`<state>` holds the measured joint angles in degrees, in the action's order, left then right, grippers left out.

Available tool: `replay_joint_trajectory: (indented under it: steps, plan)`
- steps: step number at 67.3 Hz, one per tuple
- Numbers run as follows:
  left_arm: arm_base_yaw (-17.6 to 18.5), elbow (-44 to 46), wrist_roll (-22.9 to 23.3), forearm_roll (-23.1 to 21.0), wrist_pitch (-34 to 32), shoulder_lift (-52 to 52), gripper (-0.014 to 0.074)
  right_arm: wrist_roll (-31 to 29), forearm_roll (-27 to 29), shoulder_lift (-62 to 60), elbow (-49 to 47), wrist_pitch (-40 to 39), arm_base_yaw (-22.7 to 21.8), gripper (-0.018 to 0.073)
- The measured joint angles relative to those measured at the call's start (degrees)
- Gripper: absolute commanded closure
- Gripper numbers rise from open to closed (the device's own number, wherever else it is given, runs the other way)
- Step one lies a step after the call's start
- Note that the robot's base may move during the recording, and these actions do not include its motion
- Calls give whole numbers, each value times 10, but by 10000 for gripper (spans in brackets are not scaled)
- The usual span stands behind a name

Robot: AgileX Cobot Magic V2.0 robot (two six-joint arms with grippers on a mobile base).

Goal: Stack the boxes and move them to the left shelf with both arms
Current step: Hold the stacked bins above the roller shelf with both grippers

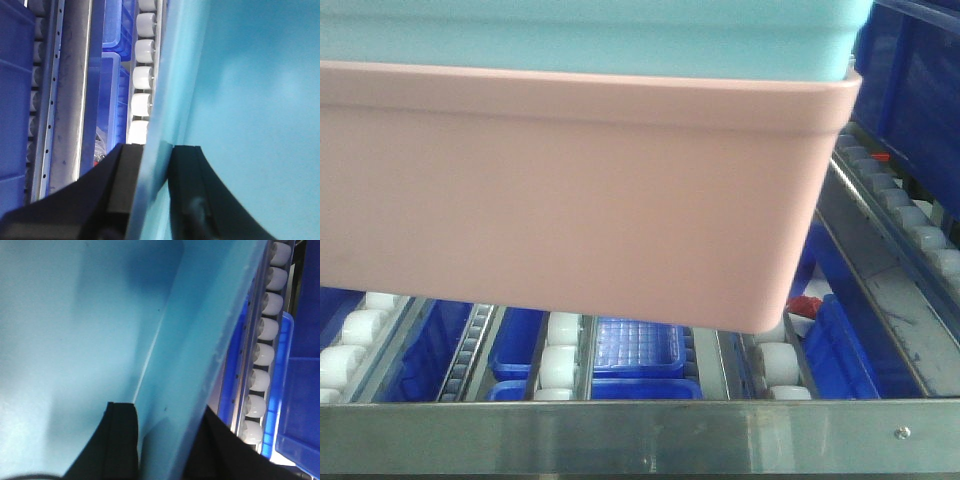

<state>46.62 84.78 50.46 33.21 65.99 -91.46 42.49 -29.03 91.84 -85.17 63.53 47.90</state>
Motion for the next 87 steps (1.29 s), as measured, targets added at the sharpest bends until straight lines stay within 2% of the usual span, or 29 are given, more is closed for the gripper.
replay_joint_trajectory:
  steps: [73, 87]
  plan:
    - [0, 0, 0, 1, -2, 0, 599, 0, 0, 0, 0, 0, 0, 503]
    - [0, 0, -35, 3, -6, 0, 599, 0, 1, 0, 0, 0, 0, 503]
